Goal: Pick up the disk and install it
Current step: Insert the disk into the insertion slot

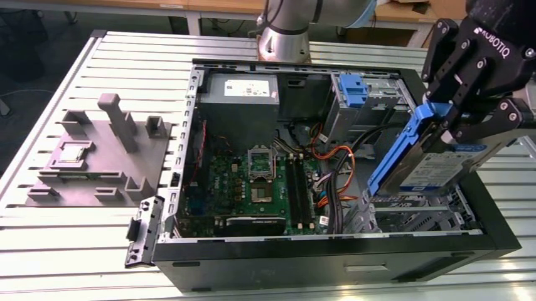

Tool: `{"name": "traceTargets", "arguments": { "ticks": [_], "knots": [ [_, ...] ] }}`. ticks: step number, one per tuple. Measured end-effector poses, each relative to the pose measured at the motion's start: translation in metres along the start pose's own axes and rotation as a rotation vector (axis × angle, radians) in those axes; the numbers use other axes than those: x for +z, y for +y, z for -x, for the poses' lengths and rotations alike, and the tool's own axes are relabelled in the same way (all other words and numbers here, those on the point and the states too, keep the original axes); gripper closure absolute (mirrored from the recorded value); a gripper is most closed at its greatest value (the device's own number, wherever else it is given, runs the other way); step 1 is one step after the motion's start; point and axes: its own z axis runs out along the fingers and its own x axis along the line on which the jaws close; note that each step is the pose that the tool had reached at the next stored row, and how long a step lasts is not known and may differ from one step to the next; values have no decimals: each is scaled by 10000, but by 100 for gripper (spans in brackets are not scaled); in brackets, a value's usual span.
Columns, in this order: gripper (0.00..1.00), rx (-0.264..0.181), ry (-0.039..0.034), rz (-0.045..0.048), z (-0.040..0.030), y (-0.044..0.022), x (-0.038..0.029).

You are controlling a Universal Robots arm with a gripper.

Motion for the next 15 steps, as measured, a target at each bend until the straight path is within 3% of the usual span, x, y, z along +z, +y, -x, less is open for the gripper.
{"name": "traceTargets", "arguments": {
  "ticks": [15],
  "knots": [
    [63,11,0,0,-48,-45,148]
  ]
}}
